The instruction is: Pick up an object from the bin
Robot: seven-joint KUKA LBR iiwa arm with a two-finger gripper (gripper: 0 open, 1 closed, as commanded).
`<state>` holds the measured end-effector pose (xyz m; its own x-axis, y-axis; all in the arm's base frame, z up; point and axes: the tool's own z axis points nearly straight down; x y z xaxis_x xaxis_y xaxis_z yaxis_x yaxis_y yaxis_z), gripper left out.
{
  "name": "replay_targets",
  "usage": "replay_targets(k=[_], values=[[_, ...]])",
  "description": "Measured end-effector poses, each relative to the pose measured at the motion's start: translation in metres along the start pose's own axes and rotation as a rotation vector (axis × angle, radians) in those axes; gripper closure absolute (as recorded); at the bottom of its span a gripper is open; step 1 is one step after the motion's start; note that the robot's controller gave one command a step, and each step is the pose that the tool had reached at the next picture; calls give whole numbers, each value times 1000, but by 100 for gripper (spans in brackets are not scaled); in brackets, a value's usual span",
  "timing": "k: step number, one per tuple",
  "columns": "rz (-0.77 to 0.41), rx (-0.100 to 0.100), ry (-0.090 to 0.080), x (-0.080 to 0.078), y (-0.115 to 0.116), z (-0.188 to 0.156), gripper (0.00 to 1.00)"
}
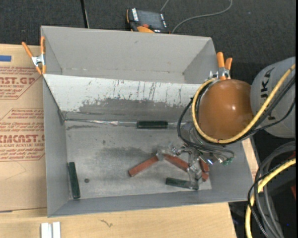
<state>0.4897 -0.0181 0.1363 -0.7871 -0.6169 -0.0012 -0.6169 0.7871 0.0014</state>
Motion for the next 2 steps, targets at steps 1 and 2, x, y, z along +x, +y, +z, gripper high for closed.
replay_targets(k=[1, 2], values=[[116, 2, -4, 32, -48, 67, 0], [113, 4, -7, 30, -48, 64, 100]])
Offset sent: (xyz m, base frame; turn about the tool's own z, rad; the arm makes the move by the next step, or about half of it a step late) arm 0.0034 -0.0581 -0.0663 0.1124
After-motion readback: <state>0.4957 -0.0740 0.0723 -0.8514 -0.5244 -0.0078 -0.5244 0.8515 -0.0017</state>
